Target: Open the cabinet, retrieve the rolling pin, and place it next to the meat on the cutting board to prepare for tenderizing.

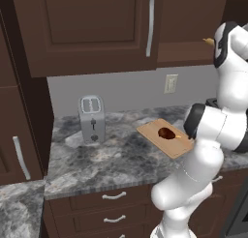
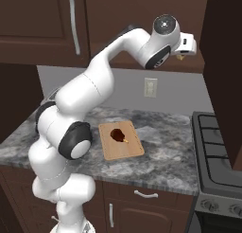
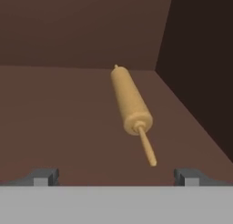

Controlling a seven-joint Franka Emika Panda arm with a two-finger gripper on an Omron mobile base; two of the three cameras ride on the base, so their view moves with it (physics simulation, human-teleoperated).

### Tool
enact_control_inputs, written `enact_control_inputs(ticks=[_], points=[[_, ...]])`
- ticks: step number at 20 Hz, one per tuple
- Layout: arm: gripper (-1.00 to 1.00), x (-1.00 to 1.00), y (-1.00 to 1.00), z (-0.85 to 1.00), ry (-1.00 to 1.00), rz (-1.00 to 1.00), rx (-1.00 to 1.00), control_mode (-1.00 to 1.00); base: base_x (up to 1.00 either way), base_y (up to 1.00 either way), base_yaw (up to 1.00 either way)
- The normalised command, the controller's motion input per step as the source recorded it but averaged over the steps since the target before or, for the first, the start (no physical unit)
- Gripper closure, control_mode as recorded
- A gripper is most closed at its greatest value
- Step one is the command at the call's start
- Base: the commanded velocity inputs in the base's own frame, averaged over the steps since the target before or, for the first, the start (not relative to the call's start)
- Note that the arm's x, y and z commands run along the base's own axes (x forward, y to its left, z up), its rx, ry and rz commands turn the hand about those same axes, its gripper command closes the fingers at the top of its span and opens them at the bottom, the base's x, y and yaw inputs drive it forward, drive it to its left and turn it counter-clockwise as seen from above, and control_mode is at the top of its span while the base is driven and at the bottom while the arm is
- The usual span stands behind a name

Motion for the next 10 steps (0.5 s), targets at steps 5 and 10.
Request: enact_control_inputs(ticks=[5,10], points=[[-1.0,0.25,-0.16,-0.01,0.0,0.0,0.0,-1.0,0.0,0.0,0.0],[-1.0,0.31,-0.14,-0.02,0.02,0.0,0.0,-1.0,0.0,0.0,0.0]])
